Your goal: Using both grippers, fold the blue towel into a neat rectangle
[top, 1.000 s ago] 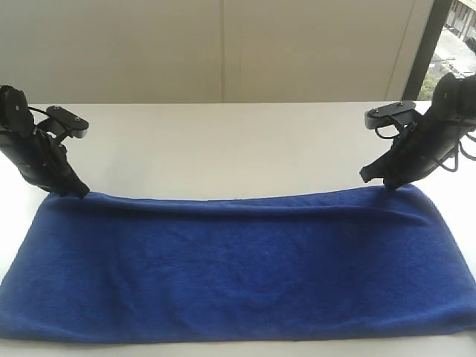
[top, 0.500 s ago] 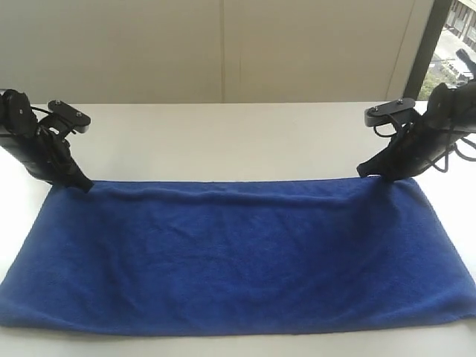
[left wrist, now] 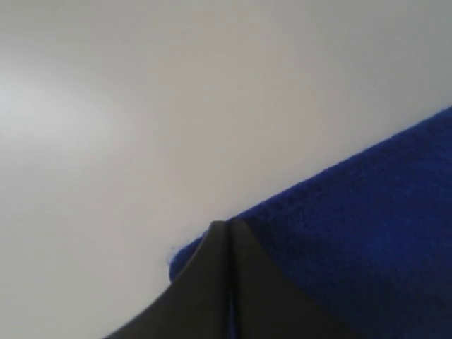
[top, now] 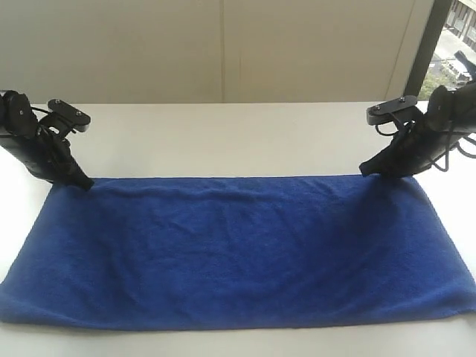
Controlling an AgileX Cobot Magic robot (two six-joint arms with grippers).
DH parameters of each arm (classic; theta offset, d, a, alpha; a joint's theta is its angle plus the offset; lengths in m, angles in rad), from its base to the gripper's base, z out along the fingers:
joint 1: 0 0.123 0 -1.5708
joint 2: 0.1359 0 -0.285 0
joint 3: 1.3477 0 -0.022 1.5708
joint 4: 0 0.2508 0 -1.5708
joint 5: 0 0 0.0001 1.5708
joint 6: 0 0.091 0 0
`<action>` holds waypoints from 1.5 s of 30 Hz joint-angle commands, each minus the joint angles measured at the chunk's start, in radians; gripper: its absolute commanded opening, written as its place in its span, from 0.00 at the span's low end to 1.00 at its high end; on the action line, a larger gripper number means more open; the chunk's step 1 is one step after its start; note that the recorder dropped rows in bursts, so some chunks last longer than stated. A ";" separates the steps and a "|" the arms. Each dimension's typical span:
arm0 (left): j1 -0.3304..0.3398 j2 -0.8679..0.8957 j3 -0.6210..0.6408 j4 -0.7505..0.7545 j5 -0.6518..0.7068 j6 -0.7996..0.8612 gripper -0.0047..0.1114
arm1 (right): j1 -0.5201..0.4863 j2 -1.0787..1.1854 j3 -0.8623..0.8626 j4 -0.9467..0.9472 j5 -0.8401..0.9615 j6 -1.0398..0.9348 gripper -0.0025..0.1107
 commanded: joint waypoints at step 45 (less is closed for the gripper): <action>0.336 -0.651 0.770 -0.631 0.286 0.147 0.45 | 0.079 -0.892 0.729 0.274 0.184 -0.007 0.02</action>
